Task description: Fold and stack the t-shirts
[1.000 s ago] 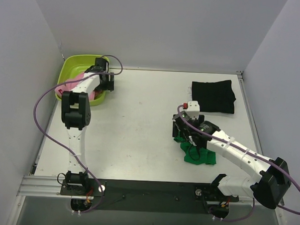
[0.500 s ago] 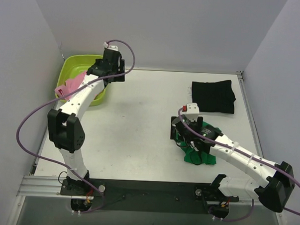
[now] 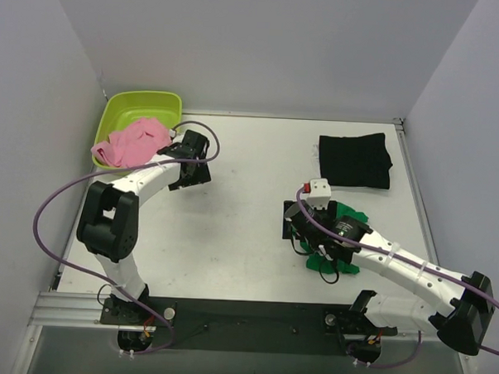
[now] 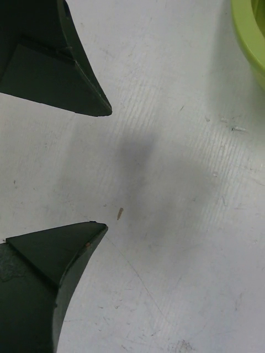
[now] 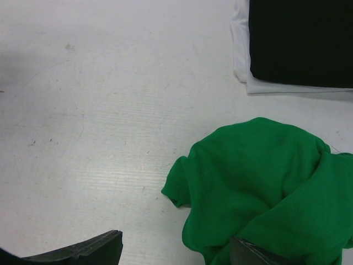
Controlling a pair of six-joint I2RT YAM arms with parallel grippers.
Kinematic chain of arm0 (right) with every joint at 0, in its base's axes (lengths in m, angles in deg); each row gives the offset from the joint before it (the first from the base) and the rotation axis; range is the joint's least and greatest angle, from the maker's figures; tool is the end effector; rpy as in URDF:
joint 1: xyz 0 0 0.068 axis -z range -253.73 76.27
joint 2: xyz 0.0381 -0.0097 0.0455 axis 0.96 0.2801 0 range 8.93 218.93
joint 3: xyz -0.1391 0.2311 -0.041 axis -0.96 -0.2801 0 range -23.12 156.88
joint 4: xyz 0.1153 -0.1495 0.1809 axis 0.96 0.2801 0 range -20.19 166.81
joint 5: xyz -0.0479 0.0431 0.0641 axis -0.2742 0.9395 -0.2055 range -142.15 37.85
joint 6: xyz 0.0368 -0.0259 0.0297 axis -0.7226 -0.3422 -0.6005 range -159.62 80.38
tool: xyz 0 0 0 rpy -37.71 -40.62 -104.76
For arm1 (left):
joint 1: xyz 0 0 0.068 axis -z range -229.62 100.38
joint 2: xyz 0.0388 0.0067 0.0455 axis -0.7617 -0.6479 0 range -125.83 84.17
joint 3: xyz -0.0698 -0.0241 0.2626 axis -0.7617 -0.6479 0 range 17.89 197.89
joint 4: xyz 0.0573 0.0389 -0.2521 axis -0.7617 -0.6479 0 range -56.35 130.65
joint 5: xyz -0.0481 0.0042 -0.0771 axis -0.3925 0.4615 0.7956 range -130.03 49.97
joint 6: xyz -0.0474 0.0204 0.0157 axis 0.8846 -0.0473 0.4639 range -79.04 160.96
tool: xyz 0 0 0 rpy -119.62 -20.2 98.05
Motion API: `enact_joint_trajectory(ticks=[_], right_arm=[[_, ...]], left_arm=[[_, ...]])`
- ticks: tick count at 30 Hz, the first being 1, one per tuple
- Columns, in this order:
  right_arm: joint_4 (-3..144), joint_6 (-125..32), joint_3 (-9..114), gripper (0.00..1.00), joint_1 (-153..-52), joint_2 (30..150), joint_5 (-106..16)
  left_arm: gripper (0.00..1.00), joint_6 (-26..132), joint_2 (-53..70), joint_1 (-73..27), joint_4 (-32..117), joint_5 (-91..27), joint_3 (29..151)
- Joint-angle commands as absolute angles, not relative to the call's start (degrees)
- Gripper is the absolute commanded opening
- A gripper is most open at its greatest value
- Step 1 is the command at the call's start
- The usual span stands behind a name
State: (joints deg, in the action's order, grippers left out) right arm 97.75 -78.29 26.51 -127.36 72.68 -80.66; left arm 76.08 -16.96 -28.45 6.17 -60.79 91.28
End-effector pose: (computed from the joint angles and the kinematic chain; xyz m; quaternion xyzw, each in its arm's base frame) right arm 0.1522 0.1779 0.2782 -0.0160 0.8911 0.1281 0.4350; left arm 0.3456 -0.1202 0.2166 -0.1589 0.9425 0.0428 0.2907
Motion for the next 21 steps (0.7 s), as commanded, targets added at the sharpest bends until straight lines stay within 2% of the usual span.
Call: enact_joint_trajectory(ticks=[1, 21], right_arm=[[100.0, -80.2, 25.5, 0.77, -128.4, 71.6, -84.0], [100.1, -81.1, 25.5, 0.78, -129.7, 77.1, -84.3]], left_arm=[[0.87, 78.8, -19.4, -29.1, 9.4, -62.4, 95.8], [0.86, 77.7, -34.7, -38.1, 5.3, -60.9, 111.8]])
